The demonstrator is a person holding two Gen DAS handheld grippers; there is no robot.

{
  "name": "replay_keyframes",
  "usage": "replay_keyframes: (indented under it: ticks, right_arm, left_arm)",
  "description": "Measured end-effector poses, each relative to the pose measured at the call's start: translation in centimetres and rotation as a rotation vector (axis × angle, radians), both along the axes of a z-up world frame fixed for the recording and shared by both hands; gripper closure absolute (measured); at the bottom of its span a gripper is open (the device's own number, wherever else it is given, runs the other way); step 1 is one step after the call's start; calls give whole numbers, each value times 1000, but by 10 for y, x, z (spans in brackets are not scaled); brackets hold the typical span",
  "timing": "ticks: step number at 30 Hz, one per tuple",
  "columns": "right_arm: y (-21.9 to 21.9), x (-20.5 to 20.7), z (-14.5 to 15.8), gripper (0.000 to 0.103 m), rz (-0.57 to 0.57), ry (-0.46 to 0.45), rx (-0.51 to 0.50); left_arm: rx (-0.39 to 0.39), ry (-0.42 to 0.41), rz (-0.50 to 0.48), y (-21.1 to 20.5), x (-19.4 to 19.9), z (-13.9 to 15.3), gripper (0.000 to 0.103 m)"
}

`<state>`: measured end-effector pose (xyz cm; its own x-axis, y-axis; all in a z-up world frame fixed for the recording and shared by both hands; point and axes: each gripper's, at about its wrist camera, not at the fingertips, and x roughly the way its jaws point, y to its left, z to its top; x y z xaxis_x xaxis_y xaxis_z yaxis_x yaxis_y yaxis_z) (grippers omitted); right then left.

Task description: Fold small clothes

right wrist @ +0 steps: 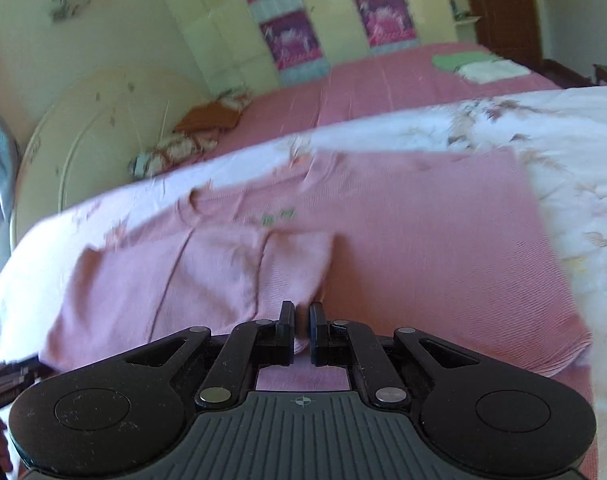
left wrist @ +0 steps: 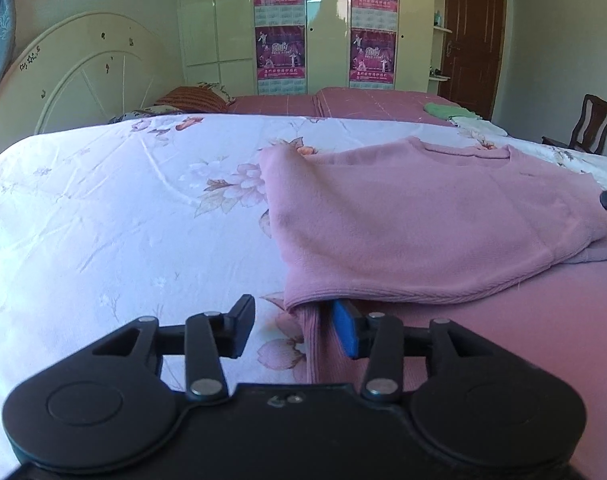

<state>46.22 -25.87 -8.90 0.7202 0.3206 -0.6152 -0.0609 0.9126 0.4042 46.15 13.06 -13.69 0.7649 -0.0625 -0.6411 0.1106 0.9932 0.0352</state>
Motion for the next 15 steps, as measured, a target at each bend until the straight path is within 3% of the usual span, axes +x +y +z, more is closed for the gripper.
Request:
replay_keyframes:
  ticks: [2,6,7,8,9,11,15]
  right_arm:
    - [-11,3,9,94,-41,-46,45]
    - [-21,38,3,90,-61,15,116]
    - [-20,46,-2,81,-63,37,115]
    - [-18,52,-5,49,-67,46,103]
    - [-16,56,-8,40,-64,42,95]
    - [-8,63,-15,40,-26,58,84]
    - [17,70,-19,99,53,52,-76]
  left_arm:
    - [3,-10,-12,-1,0,1,61]
    - [14,25,3,-4,6,-6,62]
    - [9,30,7,-4,7,-8,62]
    - [6,32,10,-4,7,-9,62]
    - [6,33,13,-4,8,-10,61]
    - [3,34,17,-4,8,-11,61]
    - [6,36,27,-5,10,-11,60]
